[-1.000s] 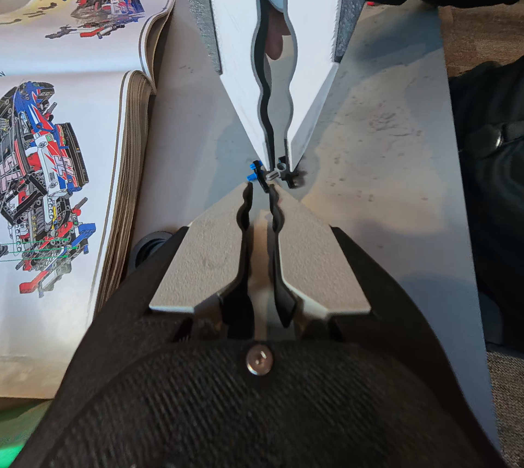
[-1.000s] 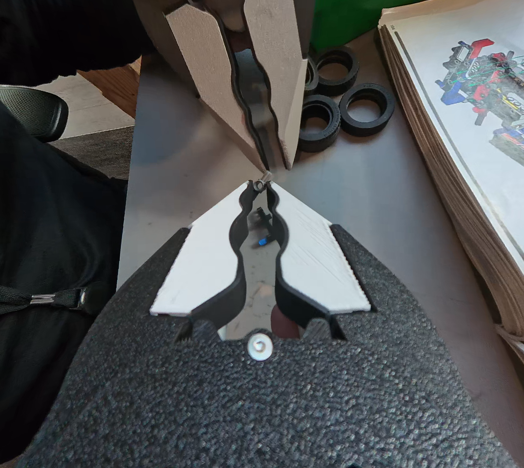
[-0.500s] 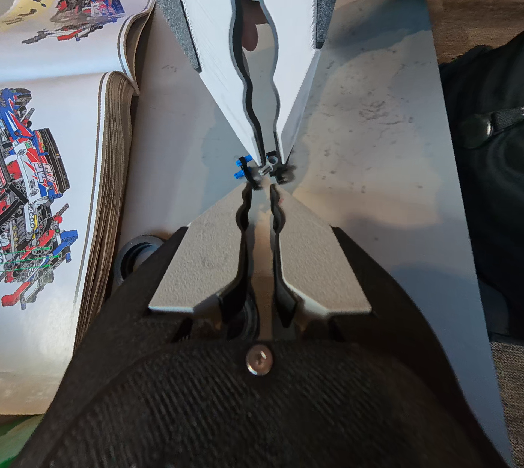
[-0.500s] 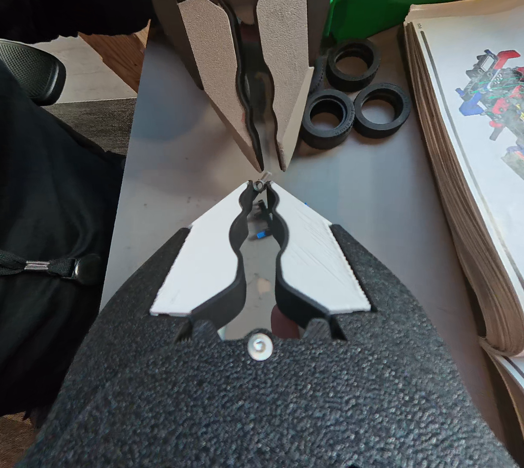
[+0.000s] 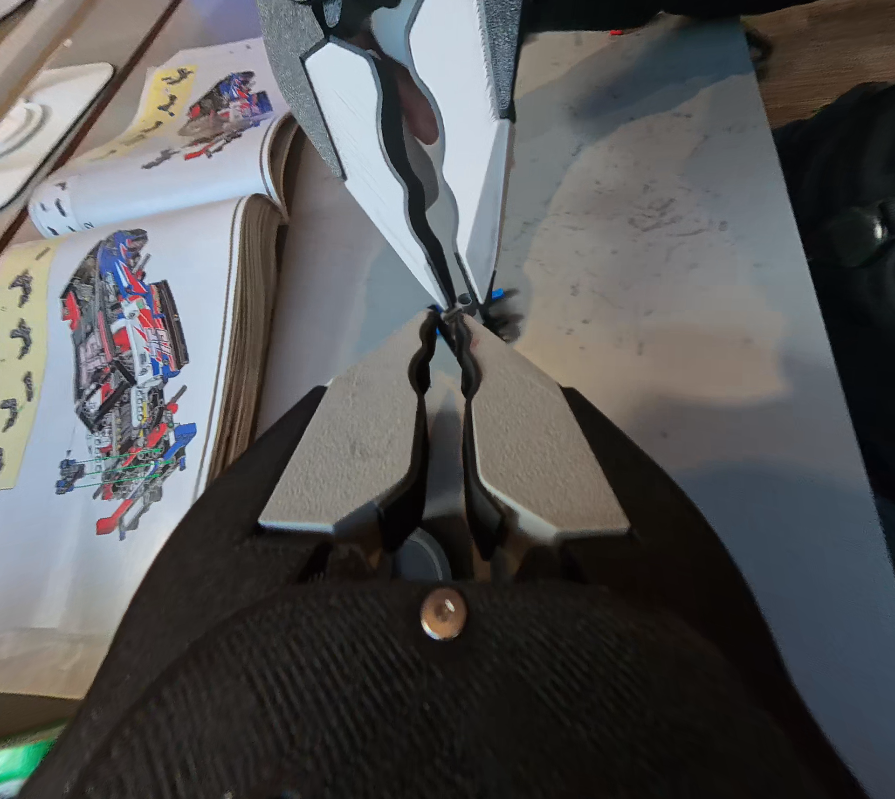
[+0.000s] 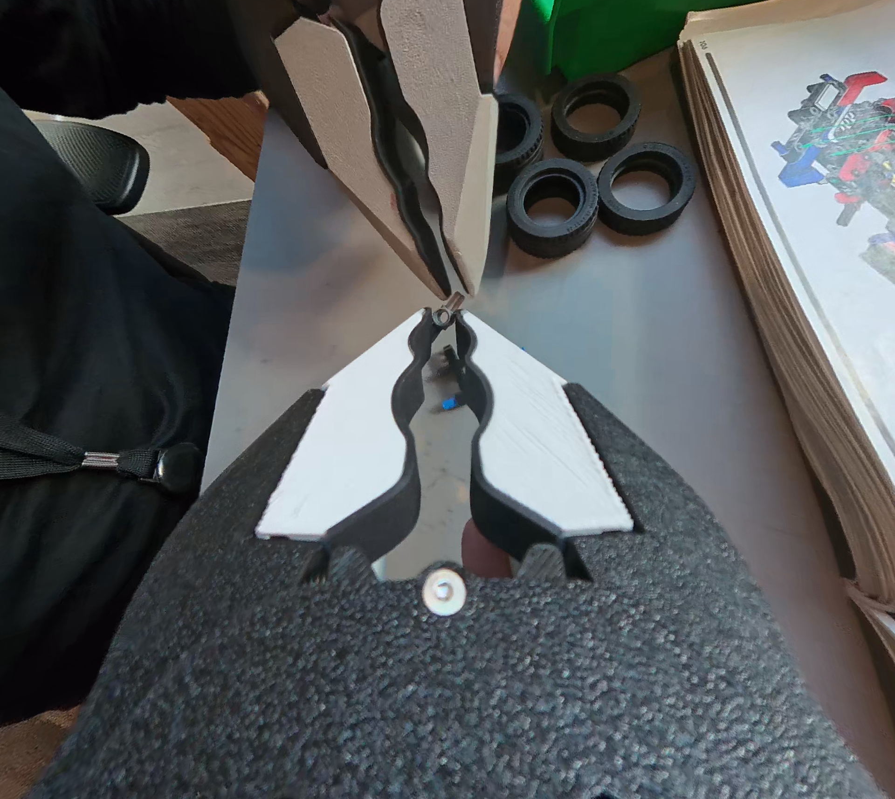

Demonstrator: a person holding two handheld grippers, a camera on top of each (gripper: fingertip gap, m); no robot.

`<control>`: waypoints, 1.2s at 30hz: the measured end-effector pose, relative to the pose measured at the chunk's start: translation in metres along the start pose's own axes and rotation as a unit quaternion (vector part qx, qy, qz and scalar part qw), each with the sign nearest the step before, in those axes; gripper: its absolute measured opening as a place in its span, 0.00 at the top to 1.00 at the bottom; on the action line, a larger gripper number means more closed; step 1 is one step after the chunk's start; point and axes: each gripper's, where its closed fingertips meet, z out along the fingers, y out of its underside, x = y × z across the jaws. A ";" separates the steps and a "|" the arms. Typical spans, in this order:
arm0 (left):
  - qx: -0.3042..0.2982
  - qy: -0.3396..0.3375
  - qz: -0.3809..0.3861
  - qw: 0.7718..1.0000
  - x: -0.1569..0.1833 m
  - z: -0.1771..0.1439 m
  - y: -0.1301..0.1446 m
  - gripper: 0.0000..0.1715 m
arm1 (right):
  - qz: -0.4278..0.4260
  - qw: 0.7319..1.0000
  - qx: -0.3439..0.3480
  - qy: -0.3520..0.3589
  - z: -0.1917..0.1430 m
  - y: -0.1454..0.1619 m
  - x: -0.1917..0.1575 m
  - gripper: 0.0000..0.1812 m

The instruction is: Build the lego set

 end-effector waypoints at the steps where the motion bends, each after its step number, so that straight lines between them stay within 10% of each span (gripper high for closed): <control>1: 0.003 -0.010 0.011 1.000 -0.001 0.000 -0.001 0.96 | 0.003 1.000 0.005 -0.003 -0.001 -0.001 0.000 0.95; 15: -0.044 -0.085 0.128 0.987 -0.001 0.006 0.008 0.99 | 0.025 0.999 0.027 -0.022 -0.001 -0.003 0.005 0.96; 25: -0.171 -0.095 0.169 0.966 -0.003 0.008 0.046 0.99 | 0.111 0.984 0.013 0.142 -0.008 0.032 0.019 0.83; 36: -0.215 -0.092 0.218 0.948 -0.003 0.015 0.049 0.99 | 0.010 0.989 -0.050 0.140 0.008 0.033 0.039 0.93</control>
